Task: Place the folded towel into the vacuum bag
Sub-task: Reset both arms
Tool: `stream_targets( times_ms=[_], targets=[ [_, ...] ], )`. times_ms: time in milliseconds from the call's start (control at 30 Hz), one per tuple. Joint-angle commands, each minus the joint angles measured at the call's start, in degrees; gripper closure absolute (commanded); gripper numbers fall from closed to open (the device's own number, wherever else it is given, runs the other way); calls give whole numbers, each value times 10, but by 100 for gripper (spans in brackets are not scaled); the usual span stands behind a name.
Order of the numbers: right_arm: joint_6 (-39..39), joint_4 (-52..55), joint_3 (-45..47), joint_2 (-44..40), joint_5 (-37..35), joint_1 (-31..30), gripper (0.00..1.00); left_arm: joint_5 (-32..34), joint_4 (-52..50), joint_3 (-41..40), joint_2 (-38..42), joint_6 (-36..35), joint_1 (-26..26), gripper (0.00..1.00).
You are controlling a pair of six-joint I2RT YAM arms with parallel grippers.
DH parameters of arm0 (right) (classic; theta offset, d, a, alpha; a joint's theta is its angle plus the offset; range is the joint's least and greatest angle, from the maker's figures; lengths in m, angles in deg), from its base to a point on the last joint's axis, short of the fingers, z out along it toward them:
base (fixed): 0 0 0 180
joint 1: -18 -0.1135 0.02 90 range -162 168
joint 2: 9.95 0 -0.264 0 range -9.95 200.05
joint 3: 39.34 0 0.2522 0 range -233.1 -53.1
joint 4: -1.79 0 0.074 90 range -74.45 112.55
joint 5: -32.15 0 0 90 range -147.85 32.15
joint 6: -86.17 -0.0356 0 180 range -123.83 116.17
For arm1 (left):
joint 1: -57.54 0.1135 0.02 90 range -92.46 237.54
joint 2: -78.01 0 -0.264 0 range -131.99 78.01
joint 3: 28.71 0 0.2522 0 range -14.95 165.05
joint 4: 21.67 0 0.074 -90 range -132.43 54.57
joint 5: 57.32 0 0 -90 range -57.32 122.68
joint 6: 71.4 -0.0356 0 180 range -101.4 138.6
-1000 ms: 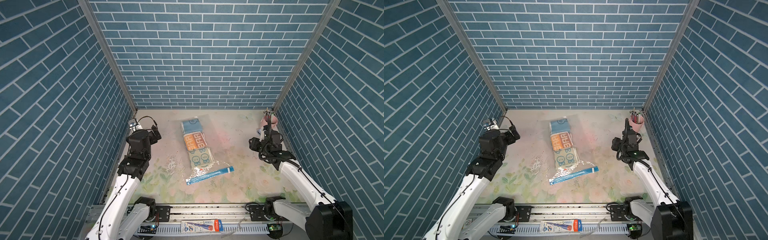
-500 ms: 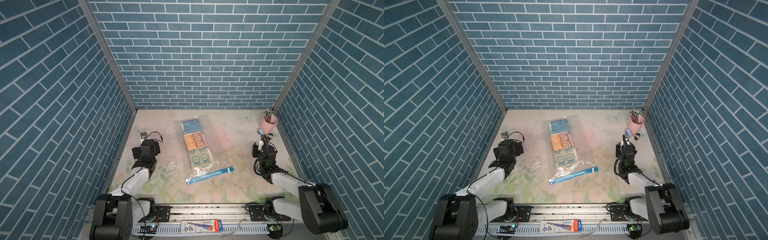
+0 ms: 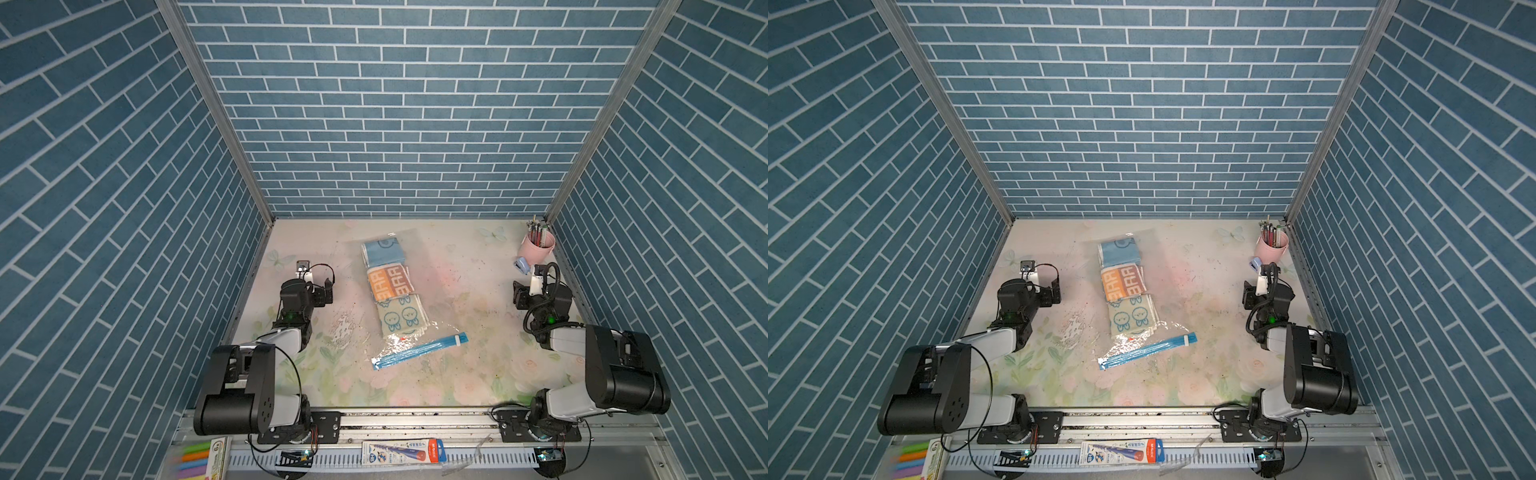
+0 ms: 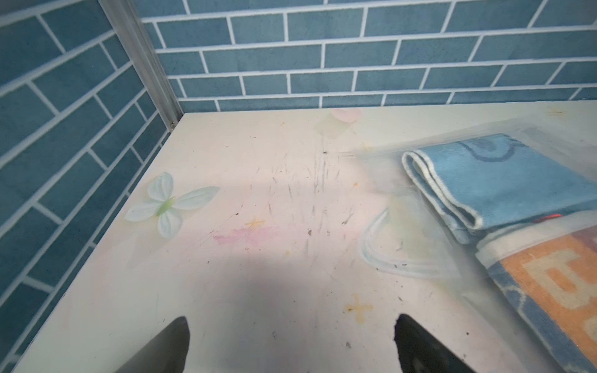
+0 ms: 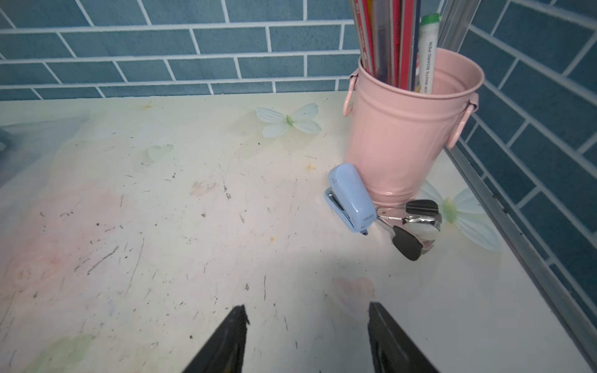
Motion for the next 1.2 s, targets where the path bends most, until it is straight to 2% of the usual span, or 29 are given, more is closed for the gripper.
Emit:
stream_targets(
  times_ms=[0,33,100,633,833,900,1167],
  targets=[
    [-14,0,-15,9,69,7,37,-48,128,-32,-57,-23,7,0],
    [-14,1,-15,10,69,7,37,-59,145,-31,-71,-26,7,1],
    [-13,8,-20,12,67,7,36,-67,81,-4,-64,-31,7,0],
    [-12,11,-22,12,63,5,39,-61,83,-1,-71,-30,6,1],
    [-12,15,-24,14,61,4,36,-58,83,-1,-70,-30,5,0],
    [-12,15,-24,13,61,5,3,-57,83,-1,-70,-30,4,0],
    [-7,24,-28,13,45,-3,2,-55,84,-2,-68,-31,3,0]
  ],
)
